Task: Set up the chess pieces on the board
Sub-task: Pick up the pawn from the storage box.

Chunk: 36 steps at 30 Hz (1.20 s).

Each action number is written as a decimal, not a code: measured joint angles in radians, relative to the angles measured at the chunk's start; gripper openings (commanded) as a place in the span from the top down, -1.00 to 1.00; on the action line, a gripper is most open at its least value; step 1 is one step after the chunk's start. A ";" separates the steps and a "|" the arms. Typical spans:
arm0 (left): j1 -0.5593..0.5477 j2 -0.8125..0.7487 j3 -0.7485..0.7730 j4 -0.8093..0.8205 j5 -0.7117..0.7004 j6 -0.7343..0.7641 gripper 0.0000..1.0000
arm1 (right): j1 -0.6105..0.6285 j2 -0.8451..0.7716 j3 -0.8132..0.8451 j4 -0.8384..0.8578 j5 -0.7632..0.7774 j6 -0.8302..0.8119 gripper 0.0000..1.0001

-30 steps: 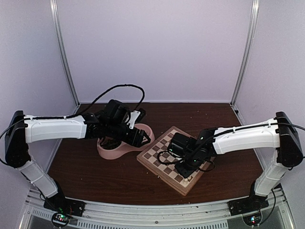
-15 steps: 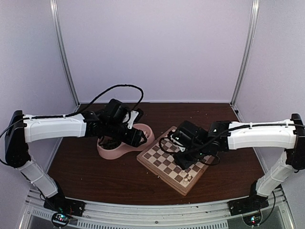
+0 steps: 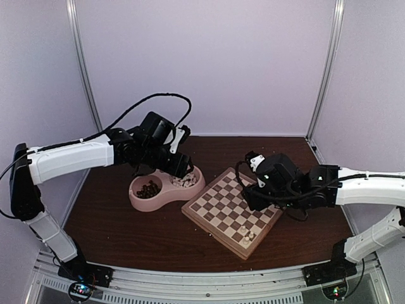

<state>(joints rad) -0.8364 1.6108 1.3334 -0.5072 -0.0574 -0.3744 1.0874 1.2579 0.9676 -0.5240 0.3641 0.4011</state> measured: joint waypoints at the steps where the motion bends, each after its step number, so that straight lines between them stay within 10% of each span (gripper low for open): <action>1: 0.004 0.003 0.016 0.000 0.002 0.001 -0.32 | 0.000 -0.002 -0.003 0.009 0.005 0.006 -0.48; 5: 0.026 0.029 0.041 0.001 0.018 -0.013 -0.31 | 0.000 -0.011 -0.033 0.051 0.040 0.019 -0.88; 36: 0.084 0.439 0.301 -0.150 0.024 -0.043 0.24 | -0.008 -0.094 -0.103 0.091 0.012 0.021 -0.73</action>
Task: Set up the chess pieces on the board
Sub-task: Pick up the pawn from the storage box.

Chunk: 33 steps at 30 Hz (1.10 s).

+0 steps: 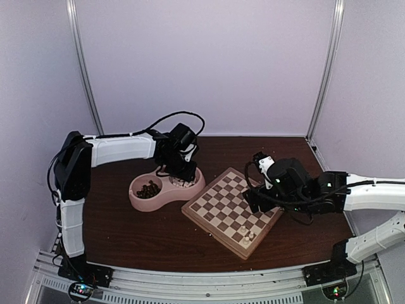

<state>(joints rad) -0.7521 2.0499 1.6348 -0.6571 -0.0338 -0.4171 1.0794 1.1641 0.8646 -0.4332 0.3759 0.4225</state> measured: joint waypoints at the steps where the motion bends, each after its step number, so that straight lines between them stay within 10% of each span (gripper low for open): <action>1: 0.003 0.010 0.016 -0.002 -0.001 0.000 0.25 | 0.000 -0.003 0.000 0.000 -0.002 0.000 -0.73; 22: 0.048 0.227 0.241 -0.112 0.014 -0.008 0.27 | 0.000 -0.061 -0.028 -0.023 -0.016 0.011 -0.72; 33: 0.060 0.251 0.259 -0.145 0.068 -0.023 0.69 | 0.000 -0.066 -0.034 -0.027 -0.018 0.019 -0.69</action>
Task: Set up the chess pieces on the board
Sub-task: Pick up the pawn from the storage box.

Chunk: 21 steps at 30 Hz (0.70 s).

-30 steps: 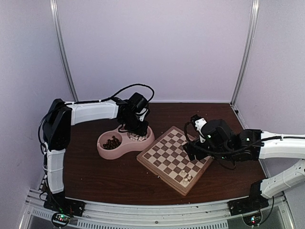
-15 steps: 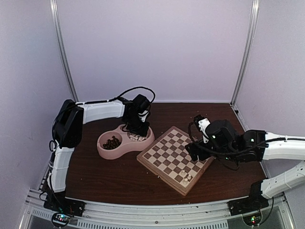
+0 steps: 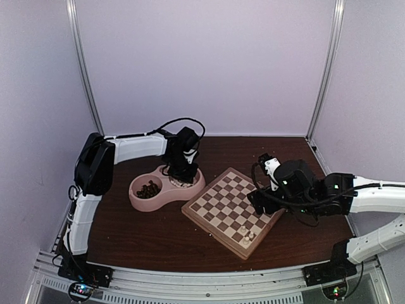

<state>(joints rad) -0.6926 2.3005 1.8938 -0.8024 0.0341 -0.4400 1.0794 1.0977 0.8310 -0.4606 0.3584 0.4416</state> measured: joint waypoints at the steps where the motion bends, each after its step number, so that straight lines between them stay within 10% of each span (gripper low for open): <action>1: 0.000 0.000 0.000 -0.002 0.005 0.000 0.70 | 0.000 0.000 0.000 0.000 0.000 0.000 -0.69; 21: -0.003 -0.418 -0.259 0.094 0.113 -0.028 0.67 | 0.000 0.087 0.012 0.035 -0.076 0.002 -0.47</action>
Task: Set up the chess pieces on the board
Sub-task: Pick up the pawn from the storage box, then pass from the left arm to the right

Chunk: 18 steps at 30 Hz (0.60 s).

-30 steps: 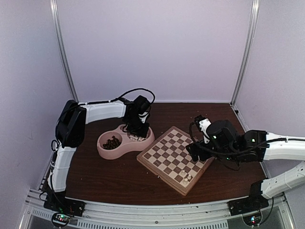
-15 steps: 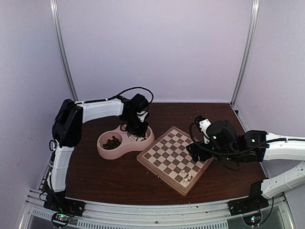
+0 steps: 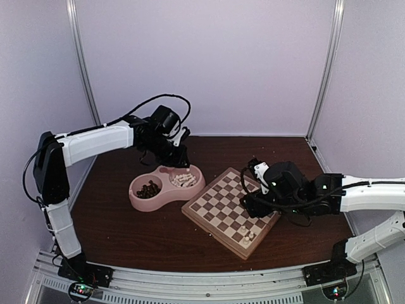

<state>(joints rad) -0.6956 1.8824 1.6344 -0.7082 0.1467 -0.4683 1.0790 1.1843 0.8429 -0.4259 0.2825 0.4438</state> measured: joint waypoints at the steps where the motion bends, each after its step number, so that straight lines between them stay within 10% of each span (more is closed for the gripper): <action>1: 0.000 -0.011 -0.020 0.017 0.027 -0.016 0.67 | 0.000 0.002 0.002 0.015 -0.018 -0.001 -0.45; 18: -0.090 -0.188 -0.304 0.460 0.422 -0.440 0.61 | 0.000 0.051 -0.030 0.502 -0.206 -0.082 -0.11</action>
<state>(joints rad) -0.7856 1.6939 1.3304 -0.2478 0.5690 -0.9081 1.0794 1.2358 0.8131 0.0765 0.0765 0.3618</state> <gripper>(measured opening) 0.193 0.579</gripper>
